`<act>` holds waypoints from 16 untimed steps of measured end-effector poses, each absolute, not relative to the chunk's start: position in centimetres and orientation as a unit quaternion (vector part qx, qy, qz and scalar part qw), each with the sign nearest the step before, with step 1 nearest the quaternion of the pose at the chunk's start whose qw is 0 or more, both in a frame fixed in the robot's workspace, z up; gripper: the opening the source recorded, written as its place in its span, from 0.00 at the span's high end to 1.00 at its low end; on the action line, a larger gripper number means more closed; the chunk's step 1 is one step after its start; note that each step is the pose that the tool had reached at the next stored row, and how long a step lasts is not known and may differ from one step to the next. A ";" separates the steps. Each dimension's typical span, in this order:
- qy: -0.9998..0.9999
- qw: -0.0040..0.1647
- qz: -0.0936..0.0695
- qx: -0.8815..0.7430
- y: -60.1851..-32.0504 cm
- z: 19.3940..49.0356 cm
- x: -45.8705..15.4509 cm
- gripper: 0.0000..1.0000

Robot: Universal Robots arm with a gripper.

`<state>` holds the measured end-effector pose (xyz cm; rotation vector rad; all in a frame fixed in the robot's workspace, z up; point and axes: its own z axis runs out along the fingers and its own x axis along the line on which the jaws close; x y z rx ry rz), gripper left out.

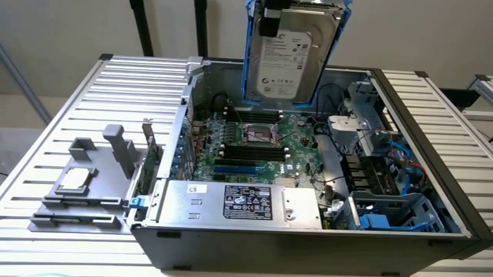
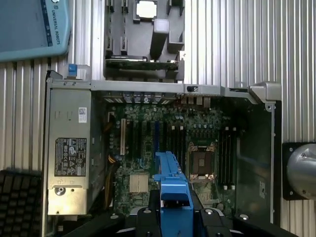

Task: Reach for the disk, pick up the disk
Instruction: 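Pick up the disk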

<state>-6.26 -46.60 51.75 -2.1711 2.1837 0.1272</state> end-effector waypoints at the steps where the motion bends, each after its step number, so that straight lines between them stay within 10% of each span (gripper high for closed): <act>1: 0.708 0.030 0.041 -0.704 -46.8 51.8 -5.9 0.67; 16: 0.708 0.032 0.044 -0.704 -50.1 52.0 -0.6 0.67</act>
